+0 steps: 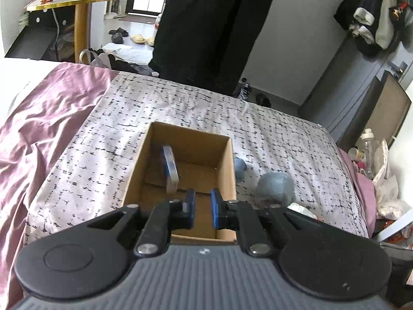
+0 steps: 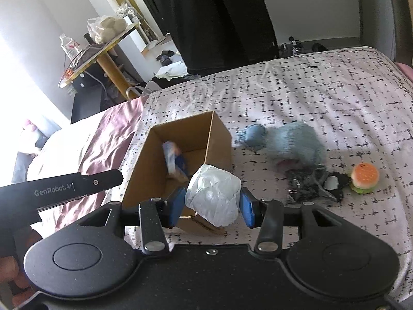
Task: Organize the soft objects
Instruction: 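Carry the blue box with left tool into the cardboard box while right tool carries the white item there, then open both grippers to drop the blue box and white item into the cardboard box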
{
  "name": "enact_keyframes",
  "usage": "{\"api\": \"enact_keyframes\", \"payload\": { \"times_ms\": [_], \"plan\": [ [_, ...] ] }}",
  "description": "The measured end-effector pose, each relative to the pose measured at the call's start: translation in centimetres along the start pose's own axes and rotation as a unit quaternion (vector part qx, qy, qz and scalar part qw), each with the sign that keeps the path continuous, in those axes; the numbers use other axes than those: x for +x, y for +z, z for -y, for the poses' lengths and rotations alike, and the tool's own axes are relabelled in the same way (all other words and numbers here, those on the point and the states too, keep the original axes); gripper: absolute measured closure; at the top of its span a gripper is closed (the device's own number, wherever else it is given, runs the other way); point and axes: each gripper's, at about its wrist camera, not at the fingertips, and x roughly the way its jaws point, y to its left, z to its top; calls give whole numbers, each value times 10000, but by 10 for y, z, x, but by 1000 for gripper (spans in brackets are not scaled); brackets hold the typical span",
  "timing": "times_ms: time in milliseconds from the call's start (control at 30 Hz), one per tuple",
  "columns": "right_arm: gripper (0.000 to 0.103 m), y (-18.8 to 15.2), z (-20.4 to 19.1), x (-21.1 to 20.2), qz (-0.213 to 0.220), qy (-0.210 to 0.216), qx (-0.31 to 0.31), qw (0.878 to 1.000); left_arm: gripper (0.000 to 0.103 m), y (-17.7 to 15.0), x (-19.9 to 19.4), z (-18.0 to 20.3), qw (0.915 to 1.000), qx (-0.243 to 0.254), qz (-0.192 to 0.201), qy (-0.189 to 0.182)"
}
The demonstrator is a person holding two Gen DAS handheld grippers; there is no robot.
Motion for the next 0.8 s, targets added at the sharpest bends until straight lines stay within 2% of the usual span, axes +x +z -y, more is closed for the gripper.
{"api": "enact_keyframes", "payload": {
  "times_ms": [300, 500, 600, 800],
  "plan": [
    [58, 2, -20, 26, -211, 75, -135, 9997, 90, -4, 11, -35, 9989, -347, -224, 209],
    [58, 7, -36, 48, -361, 223, -223, 9988, 84, -10, 11, -56, 9971, -605, -319, 345],
    [58, 8, -45, 59, -458, 316, -237, 9982, 75, -12, 10, -64, 9957, -737, -351, 447],
    [56, 4, -58, 83, -737, 511, -142, 9959, 50, -13, 7, -80, 9929, -903, -359, 680]
  ]
}}
